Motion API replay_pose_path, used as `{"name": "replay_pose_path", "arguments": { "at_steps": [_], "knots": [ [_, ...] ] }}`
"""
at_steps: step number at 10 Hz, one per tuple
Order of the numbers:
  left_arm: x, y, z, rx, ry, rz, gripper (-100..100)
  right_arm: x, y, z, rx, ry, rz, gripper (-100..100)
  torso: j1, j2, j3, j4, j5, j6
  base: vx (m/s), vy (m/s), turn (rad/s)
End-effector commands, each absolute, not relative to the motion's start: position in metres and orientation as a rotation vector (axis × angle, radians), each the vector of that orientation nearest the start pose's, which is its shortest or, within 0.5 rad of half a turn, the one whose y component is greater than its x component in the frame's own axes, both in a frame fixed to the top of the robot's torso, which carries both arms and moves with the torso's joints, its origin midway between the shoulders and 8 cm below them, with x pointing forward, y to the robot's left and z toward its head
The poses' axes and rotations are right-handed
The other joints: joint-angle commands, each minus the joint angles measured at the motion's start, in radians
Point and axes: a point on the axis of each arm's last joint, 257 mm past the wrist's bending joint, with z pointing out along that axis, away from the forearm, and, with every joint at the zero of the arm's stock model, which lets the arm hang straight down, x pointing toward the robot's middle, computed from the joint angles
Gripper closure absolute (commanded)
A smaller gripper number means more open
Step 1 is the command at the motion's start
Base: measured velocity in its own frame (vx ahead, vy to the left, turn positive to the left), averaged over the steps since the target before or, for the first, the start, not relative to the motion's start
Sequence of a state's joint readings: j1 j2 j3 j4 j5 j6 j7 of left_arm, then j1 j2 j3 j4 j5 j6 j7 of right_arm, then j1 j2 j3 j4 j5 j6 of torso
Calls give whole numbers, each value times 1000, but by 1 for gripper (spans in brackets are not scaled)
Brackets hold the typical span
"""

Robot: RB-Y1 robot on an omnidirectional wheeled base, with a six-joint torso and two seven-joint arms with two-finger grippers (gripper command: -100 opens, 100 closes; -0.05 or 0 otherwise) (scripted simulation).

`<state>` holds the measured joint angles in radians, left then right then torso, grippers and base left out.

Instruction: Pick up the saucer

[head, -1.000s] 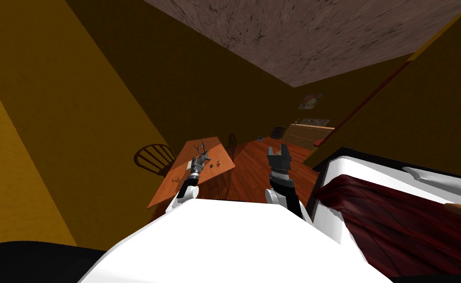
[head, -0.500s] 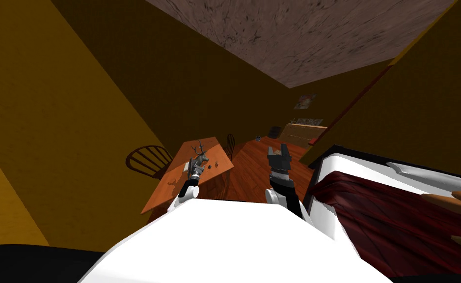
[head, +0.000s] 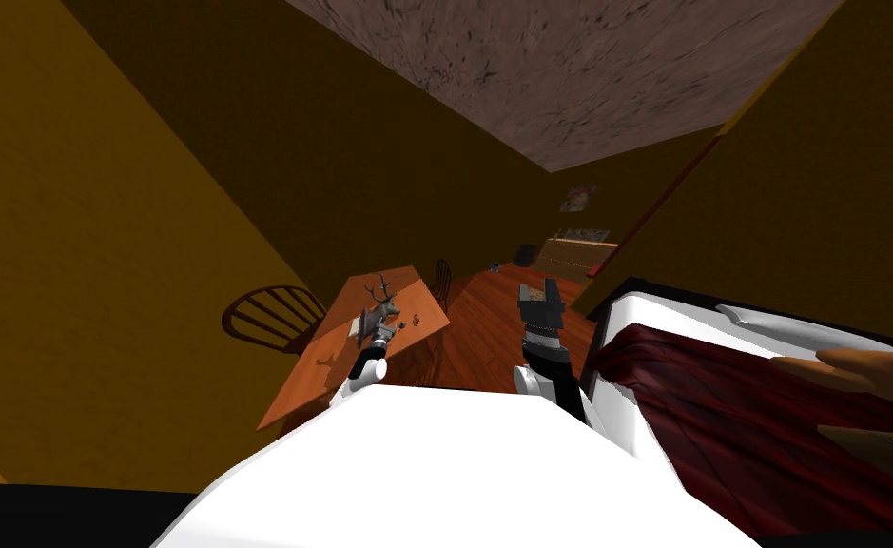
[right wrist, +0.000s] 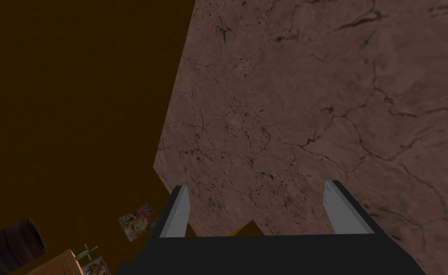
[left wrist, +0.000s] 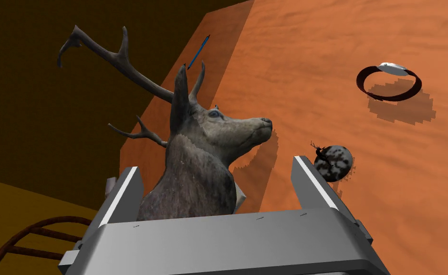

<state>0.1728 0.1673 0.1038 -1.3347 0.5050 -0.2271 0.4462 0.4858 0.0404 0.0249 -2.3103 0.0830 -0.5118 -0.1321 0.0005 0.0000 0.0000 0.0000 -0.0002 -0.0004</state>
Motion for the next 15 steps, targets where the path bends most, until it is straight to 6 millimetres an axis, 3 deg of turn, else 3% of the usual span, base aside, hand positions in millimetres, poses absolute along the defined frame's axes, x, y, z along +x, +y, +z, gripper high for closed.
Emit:
{"name": "replay_pose_path", "arguments": {
  "at_steps": [1,5,12,15],
  "knots": [
    [445,394,-369,-1944,527,-1418,-100,339,-262,44,641,557,1414,0,0,0,0,0,0,0,8,6,-52],
    [450,401,-407,-2112,395,-1412,-100,339,-262,44,641,557,1414,0,1,0,0,0,0,0,8,15,-101],
    [440,406,-468,-2338,211,-1337,-100,339,-262,44,641,557,1414,0,2,0,0,0,0,-1,8,26,-74],
    [443,405,-480,-2405,123,-1333,-100,339,-262,44,641,557,1414,0,2,0,0,0,0,-1,7,37,-81]
  ]
}}
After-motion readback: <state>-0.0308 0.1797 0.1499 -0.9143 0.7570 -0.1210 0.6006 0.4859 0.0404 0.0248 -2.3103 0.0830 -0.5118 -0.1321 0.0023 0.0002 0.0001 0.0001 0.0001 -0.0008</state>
